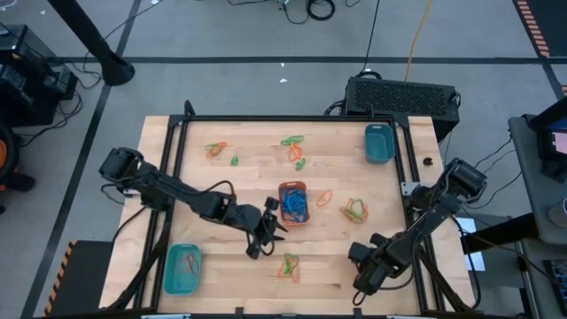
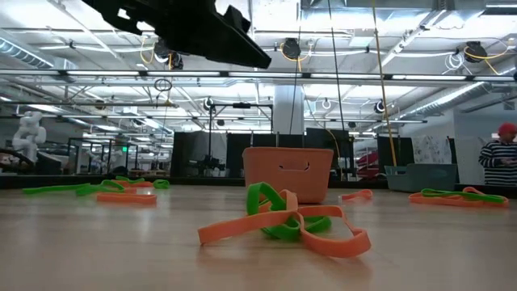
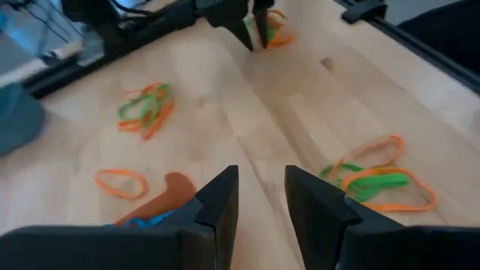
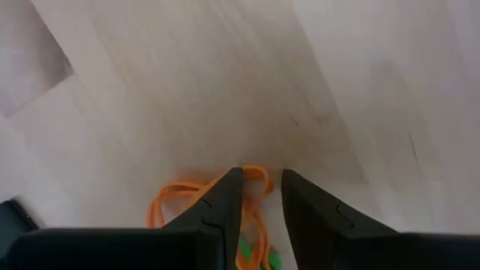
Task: Sort rubber bands into baskets
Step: Put the orange rubber band into the green bin
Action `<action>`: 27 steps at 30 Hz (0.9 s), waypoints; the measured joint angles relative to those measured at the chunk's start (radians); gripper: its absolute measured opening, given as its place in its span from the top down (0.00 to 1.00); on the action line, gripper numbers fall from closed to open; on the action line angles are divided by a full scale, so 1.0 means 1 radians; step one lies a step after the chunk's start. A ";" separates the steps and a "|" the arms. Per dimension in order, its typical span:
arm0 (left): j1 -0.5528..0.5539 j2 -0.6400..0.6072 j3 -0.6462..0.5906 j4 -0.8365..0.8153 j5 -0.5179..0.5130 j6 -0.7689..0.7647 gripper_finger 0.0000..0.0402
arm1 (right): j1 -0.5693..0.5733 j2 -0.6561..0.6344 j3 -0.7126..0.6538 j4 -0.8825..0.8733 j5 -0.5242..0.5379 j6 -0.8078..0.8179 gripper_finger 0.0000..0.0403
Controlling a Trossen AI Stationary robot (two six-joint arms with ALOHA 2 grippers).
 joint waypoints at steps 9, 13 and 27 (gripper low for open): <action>0.031 -0.036 -0.100 -0.010 -0.076 -0.115 0.71 | -0.001 0.008 0.001 0.014 -0.028 -0.052 0.98; 0.035 -0.087 -0.215 0.122 -0.082 -0.163 0.71 | -0.007 -0.021 -0.002 0.002 0.059 -0.112 0.99; 0.025 0.116 -0.346 0.996 0.085 -0.339 0.71 | -0.093 -0.171 -0.002 0.094 0.820 -0.350 1.00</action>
